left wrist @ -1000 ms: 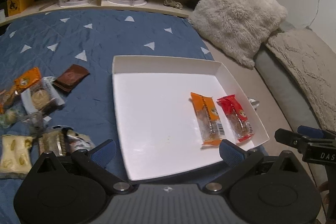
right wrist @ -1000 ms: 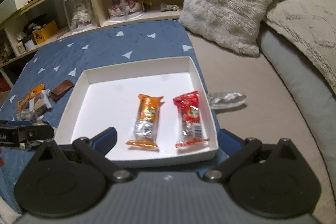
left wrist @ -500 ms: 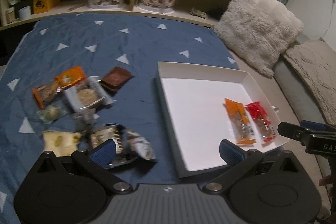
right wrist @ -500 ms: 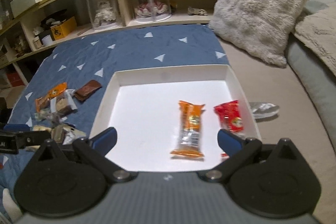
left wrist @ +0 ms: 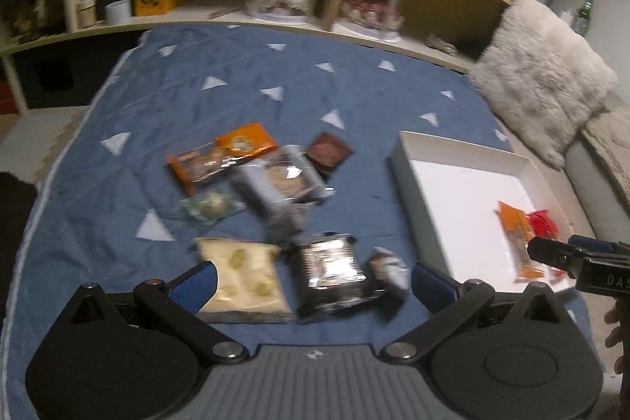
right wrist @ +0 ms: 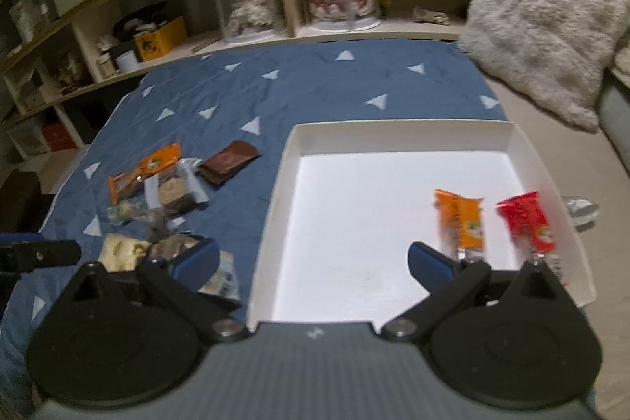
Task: Organize snacks
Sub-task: 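Withdraw both tools from the tray back toward the snack pile, then grasp clear white-labelled packet with right tool while left tool grasps cream bag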
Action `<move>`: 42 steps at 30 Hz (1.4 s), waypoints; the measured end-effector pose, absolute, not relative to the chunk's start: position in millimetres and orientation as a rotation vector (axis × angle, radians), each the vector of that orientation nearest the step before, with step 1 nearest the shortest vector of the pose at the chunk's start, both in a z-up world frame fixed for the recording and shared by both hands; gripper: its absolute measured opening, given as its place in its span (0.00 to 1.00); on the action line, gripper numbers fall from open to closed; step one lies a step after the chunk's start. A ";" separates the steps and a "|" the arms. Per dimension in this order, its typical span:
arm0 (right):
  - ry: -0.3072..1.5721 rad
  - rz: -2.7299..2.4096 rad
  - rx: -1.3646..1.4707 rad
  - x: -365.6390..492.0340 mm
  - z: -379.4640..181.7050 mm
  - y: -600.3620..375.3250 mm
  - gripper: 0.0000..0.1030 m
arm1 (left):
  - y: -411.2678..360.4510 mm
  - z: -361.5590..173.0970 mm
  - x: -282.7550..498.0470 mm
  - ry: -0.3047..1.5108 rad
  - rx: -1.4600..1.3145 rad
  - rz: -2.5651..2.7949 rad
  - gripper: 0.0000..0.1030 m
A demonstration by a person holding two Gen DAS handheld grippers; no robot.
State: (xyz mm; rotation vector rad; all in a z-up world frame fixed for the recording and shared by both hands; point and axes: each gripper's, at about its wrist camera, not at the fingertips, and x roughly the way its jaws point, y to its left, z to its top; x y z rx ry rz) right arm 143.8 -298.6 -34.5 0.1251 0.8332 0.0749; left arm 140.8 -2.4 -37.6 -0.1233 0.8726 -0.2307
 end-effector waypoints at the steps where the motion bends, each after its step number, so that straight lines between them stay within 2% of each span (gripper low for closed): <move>1: 0.832 0.086 0.121 146.2 -36.1 -293.3 1.00 | 3.3 -38.4 141.3 0.874 -0.129 -0.223 1.00; 15: 0.765 0.277 -0.007 152.8 -57.2 -244.0 1.00 | 38.9 -70.4 162.7 0.944 -0.169 -0.128 1.00; 24: 0.735 0.299 -0.016 156.4 -74.5 -238.4 1.00 | 26.0 -95.3 187.2 0.980 -0.121 -0.106 1.00; 32: 0.736 0.397 -0.186 162.5 -88.5 -222.4 0.99 | 13.3 -122.6 210.6 1.051 -0.043 -0.057 1.00; 35: 0.730 0.413 -0.251 165.5 -90.6 -214.1 0.86 | 12.9 -133.2 218.4 1.077 -0.024 -0.026 1.00; 37: 0.746 0.414 -0.277 169.2 -93.4 -210.5 0.72 | 13.8 -139.6 222.6 1.096 -0.031 -0.028 1.00; 42: 0.825 0.442 -0.279 180.6 -104.5 -205.6 0.58 | 16.0 -150.1 227.0 1.112 -0.035 -0.043 1.00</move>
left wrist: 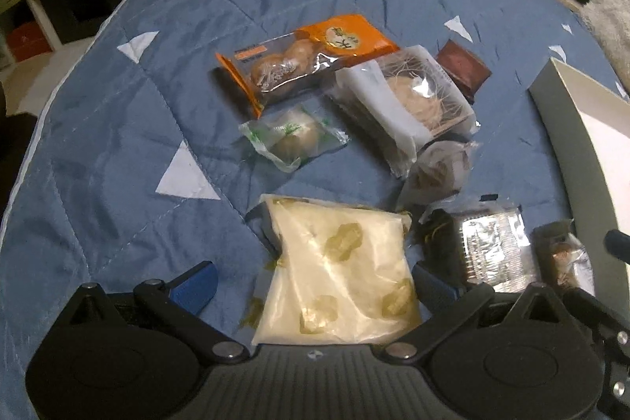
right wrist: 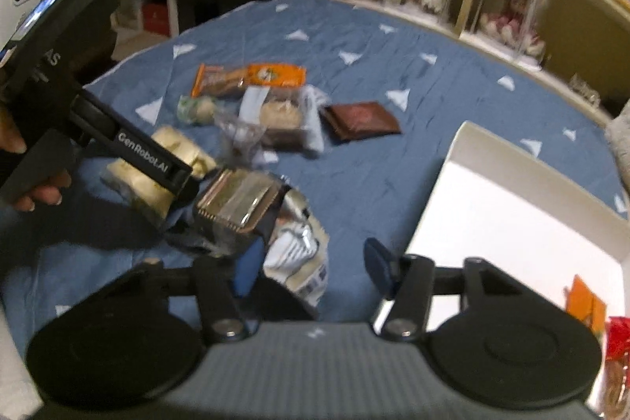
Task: Organize snacks
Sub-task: 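Grasp clear white-labelled packet with right tool while left tool grasps cream bag, then carry clear packet in right tool while left tool carries cream bag to tray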
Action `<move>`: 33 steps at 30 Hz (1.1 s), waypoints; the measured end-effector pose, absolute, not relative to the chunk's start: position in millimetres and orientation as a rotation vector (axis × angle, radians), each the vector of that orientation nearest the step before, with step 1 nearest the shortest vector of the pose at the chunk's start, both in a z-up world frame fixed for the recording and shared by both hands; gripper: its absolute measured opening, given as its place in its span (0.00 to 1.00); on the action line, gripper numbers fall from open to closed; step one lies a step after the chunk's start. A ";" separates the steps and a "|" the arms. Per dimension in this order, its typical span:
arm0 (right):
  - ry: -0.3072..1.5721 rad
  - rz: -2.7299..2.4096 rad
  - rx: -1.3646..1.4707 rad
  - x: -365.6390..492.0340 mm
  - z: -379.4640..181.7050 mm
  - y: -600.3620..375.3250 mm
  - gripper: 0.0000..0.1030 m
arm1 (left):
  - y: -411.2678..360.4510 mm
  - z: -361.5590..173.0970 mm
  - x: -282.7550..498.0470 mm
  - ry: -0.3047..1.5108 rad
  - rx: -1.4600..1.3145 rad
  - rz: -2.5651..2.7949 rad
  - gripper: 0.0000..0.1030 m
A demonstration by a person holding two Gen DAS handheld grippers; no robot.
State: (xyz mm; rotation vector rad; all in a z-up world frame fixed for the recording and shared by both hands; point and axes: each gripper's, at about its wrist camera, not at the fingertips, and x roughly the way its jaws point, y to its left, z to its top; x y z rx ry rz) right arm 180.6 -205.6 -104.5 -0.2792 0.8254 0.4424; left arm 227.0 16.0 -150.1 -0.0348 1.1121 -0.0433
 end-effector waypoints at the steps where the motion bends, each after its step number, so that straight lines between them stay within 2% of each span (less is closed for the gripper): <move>1: 0.831 0.447 -0.282 181.9 -105.9 -204.4 0.55 | 14.7 -150.9 226.3 1.110 -0.019 -0.049 1.00; 5: 0.860 0.459 -0.269 188.9 -110.4 -200.7 0.46 | 12.0 -152.4 224.1 1.107 0.006 -0.046 1.00; 7: 0.877 0.456 -0.271 190.6 -115.0 -197.5 0.38 | 9.8 -152.0 225.6 1.106 -0.007 -0.036 1.00; 11: 0.869 0.449 -0.282 188.6 -117.9 -195.5 0.38 | 12.8 -149.6 227.3 1.117 -0.068 -0.045 1.00; 14: 0.871 0.444 -0.259 188.8 -118.3 -198.2 0.38 | 14.5 -147.1 226.9 1.119 -0.096 -0.042 0.95; 22: 0.873 0.433 -0.238 187.6 -117.4 -200.7 0.37 | 7.1 -142.5 219.4 1.102 -0.067 -0.065 0.68; 25: 0.872 0.429 -0.235 185.6 -116.2 -201.6 0.37 | 4.9 -140.3 218.4 1.105 -0.055 -0.071 0.62; 33: 0.844 0.419 -0.211 178.9 -109.2 -204.1 0.37 | 10.7 -127.8 206.5 1.076 -0.091 -0.076 0.58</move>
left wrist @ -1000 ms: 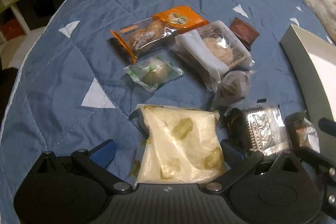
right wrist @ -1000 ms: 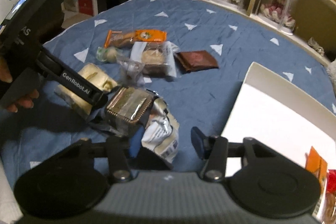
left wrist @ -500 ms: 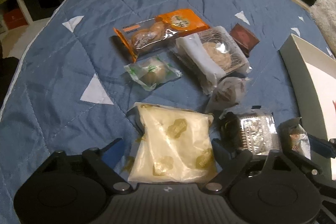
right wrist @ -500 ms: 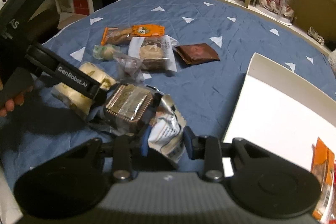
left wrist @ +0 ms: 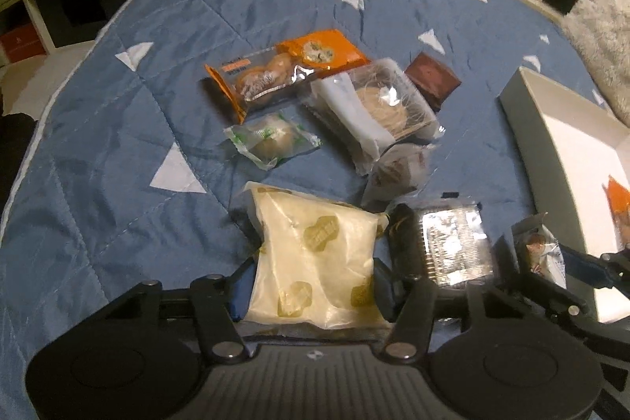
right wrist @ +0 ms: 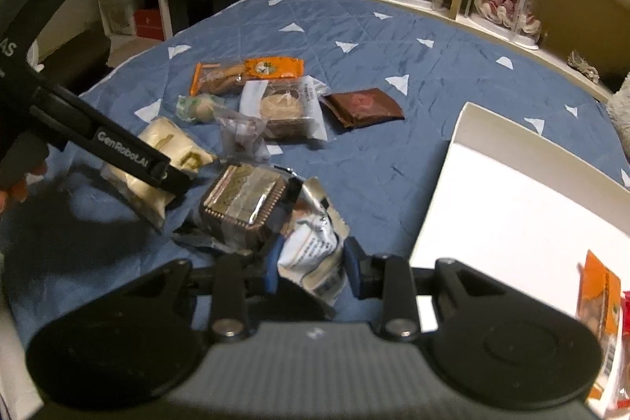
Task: Organize snacks
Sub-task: 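Carry clear packet in right tool while left tool carries cream bag to tray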
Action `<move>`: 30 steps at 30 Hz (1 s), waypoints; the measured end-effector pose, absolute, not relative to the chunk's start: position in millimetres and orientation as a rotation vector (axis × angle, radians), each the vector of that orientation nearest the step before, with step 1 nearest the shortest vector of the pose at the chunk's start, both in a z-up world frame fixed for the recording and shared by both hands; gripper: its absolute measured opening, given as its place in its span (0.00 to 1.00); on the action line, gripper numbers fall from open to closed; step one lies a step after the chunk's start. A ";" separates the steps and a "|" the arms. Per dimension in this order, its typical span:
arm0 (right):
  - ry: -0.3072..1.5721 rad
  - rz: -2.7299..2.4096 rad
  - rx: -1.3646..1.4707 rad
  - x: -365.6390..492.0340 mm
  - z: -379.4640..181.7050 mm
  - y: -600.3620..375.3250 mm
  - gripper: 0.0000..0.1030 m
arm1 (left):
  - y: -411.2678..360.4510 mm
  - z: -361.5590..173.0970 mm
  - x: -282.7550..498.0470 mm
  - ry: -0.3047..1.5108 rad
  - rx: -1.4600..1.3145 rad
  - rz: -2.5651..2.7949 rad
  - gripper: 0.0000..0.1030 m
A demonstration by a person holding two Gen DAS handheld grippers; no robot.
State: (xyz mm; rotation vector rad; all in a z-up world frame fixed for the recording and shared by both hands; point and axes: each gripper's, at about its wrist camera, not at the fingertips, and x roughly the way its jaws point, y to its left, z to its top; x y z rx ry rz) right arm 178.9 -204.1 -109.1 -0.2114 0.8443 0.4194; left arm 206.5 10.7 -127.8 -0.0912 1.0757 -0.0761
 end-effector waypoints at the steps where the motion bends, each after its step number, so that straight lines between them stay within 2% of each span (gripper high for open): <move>1: 0.839 0.419 -0.203 177.9 -107.7 -204.9 0.37 | 11.3 -124.8 204.4 1.066 -0.098 -0.077 0.58; 30: 0.646 0.313 -0.006 136.7 -42.1 -254.6 0.37 | -18.4 -45.4 150.3 0.803 -0.256 -0.211 0.58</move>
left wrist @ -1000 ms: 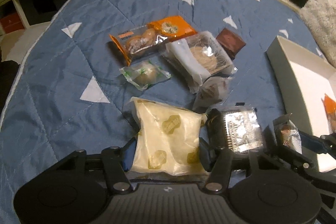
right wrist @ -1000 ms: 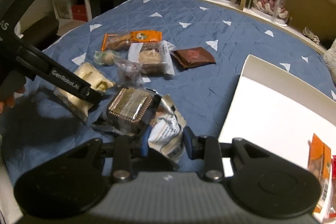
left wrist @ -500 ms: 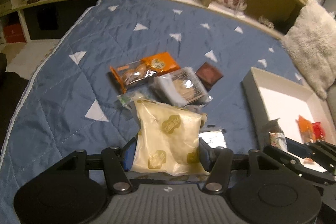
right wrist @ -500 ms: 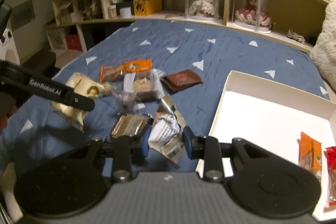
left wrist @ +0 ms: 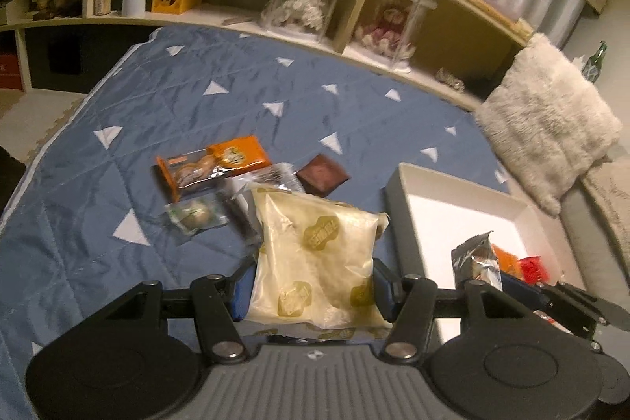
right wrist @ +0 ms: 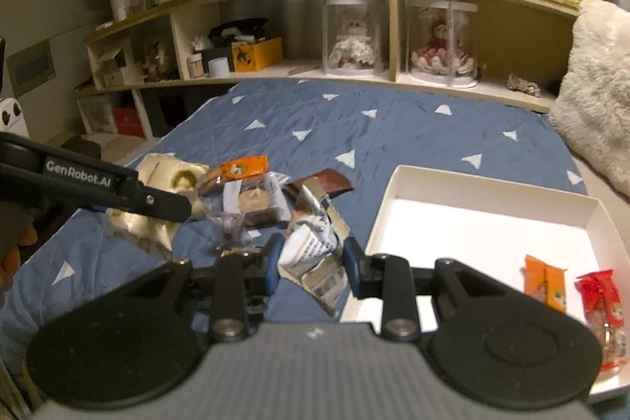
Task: Organize snacks
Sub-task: 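Carry clear packet in right tool while left tool carries cream bag to tray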
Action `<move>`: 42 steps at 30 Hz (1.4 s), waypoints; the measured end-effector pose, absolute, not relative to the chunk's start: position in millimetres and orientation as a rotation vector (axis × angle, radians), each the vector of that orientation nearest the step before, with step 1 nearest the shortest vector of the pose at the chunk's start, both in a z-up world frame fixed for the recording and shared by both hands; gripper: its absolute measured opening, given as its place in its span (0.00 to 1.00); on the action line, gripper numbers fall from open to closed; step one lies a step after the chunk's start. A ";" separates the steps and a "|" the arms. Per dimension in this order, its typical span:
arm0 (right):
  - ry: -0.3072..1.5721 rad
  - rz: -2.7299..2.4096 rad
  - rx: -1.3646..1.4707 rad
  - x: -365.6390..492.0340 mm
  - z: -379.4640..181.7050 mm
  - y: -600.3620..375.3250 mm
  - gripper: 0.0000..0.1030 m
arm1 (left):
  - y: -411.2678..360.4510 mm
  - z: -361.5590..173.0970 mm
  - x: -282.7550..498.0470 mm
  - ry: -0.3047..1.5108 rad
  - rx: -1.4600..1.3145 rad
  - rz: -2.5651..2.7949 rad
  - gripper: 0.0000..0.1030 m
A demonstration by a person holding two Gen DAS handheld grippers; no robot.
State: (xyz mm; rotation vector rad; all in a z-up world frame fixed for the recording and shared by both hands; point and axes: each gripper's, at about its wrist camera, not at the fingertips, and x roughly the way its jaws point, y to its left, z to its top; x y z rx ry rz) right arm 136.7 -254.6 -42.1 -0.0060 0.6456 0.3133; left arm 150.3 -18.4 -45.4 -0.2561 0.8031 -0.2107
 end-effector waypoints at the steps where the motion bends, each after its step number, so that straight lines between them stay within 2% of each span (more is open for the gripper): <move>1: 0.644 0.304 -0.003 134.4 -39.7 -256.4 0.37 | -21.4 -43.7 149.2 0.800 -0.261 -0.217 0.58; 10: 0.621 0.251 -0.009 119.4 -27.9 -282.9 0.37 | -49.7 -33.8 141.1 0.774 -0.253 -0.243 0.58; 28: 0.665 0.162 0.044 108.1 -18.7 -371.4 0.37 | -141.1 -40.9 148.7 0.840 -0.276 -0.354 0.58; 42: 0.752 0.164 0.152 132.3 -45.4 -396.9 0.37 | -188.9 -74.5 171.5 0.953 -0.272 -0.368 0.58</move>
